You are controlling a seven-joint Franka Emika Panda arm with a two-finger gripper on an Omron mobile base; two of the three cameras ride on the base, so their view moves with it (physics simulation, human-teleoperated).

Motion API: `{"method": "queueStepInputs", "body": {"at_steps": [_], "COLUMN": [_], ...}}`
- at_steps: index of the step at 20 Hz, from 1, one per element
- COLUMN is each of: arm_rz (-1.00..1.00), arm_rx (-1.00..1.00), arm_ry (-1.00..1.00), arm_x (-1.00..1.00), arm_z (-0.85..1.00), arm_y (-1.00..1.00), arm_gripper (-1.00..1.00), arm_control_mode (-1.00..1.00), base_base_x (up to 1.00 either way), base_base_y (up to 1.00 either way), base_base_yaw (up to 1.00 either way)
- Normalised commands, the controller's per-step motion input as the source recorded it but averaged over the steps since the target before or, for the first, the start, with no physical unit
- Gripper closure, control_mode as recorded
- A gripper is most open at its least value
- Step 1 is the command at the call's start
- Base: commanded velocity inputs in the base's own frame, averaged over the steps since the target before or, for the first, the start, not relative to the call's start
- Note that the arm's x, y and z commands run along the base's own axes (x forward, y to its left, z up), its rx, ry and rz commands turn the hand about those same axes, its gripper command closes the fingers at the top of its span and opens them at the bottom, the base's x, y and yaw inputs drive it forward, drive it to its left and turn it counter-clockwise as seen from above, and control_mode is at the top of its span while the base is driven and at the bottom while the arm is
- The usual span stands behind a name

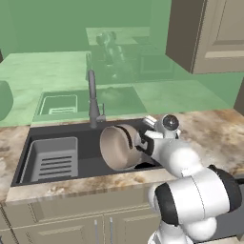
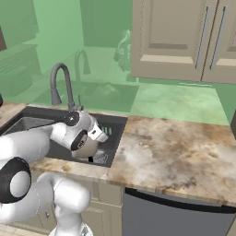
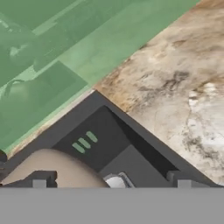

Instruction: Move the pot and pan from the stove into the sink.

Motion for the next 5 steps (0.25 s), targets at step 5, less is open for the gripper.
{"method": "queueStepInputs", "body": {"at_steps": [5], "arm_rz": [0.01], "arm_rx": [0.0], "arm_ry": [-0.12], "arm_x": [-0.48], "arm_z": [0.79], "arm_y": [0.03], "arm_gripper": [-1.0], "arm_control_mode": [-1.0], "base_base_x": [0.0], "base_base_y": [0.0], "base_base_yaw": [0.0]}}
